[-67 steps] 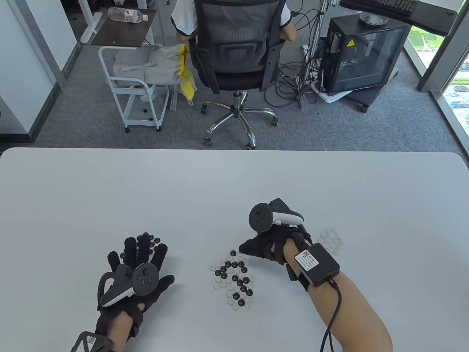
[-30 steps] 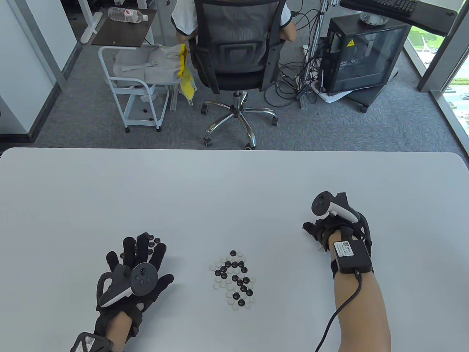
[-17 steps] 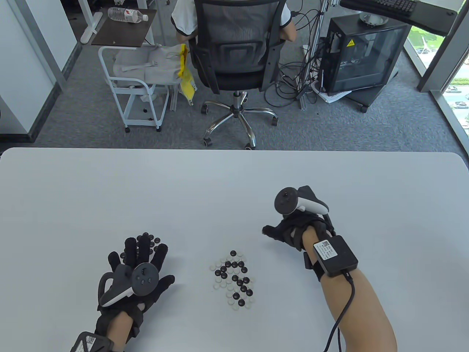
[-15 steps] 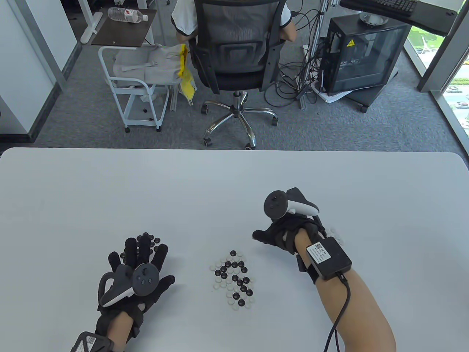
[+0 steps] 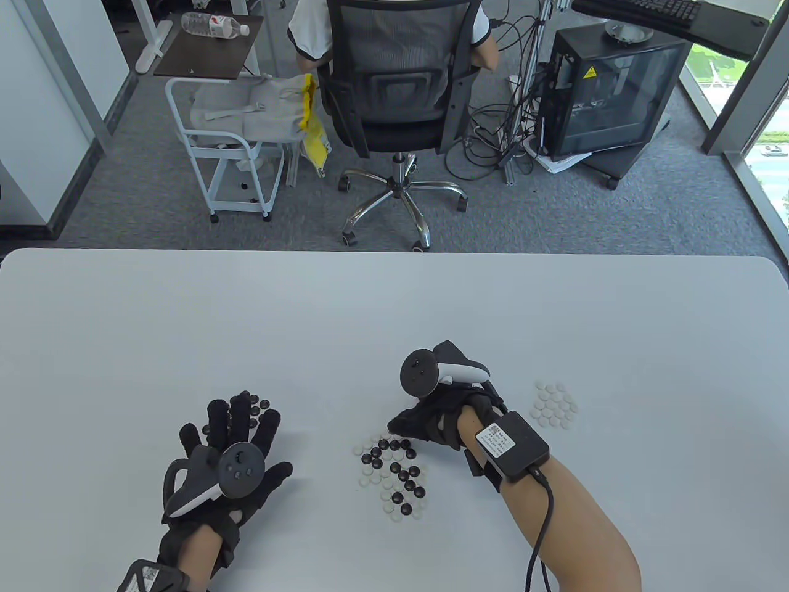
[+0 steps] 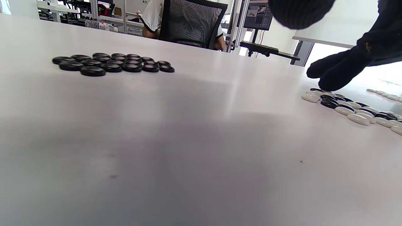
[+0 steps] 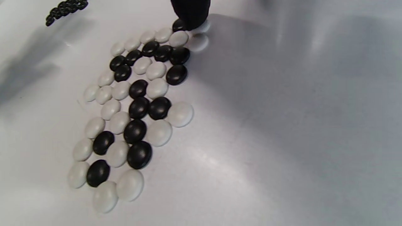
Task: Go stone sorting task
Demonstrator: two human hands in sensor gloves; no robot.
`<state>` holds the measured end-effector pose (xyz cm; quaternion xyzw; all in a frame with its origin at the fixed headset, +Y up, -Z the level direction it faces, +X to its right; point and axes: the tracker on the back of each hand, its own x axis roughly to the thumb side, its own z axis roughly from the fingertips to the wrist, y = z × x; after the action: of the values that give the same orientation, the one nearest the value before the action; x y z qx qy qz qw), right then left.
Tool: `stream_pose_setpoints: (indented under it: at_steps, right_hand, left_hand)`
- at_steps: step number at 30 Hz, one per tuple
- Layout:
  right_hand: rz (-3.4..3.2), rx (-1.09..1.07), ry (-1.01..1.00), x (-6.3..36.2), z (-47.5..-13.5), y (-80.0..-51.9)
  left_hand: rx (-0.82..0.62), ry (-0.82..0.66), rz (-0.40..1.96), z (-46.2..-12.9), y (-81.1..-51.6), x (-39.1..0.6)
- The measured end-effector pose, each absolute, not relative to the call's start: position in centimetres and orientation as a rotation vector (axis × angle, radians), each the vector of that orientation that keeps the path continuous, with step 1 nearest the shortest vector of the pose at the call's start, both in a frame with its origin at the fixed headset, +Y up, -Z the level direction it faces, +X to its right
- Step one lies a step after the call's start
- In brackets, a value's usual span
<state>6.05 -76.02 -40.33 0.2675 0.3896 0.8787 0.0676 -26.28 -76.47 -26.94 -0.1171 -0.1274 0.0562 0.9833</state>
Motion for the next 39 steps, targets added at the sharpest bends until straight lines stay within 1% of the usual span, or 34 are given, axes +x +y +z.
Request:
stream_pose_setpoints:
  at_steps: [6,10,20,28,33,36,39]
  right_hand:
    - [2.735,0.512,1.102,11.4,-42.3,-75.5]
    - [2.825,0.336,1.097,14.9,-42.8,-75.2]
    - [2.881,0.078,1.081,20.2,-42.8,-75.0]
    - [2.888,-0.007,1.079,22.2,-42.7,-75.0]
    - [2.876,-0.021,1.075,22.7,-42.7,-75.0]
    - [2.869,0.02,1.042,22.3,-42.7,-74.4]
    - [2.839,0.133,0.998,20.8,-42.5,-73.2]
  left_hand:
    - [-0.231,-0.256,0.118,-26.9,-76.5,-26.4]
    - [-0.234,-0.253,0.121,-27.0,-76.5,-26.4]
    - [-0.236,-0.259,0.114,-26.9,-76.5,-26.3]
    - [-0.242,-0.255,0.112,-27.0,-76.5,-26.3]
    - [-0.244,-0.254,0.111,-27.0,-76.5,-26.3]
    - [-0.245,-0.253,0.113,-27.0,-76.5,-26.3]
    - [-0.245,-0.253,0.114,-27.0,-76.5,-26.3]
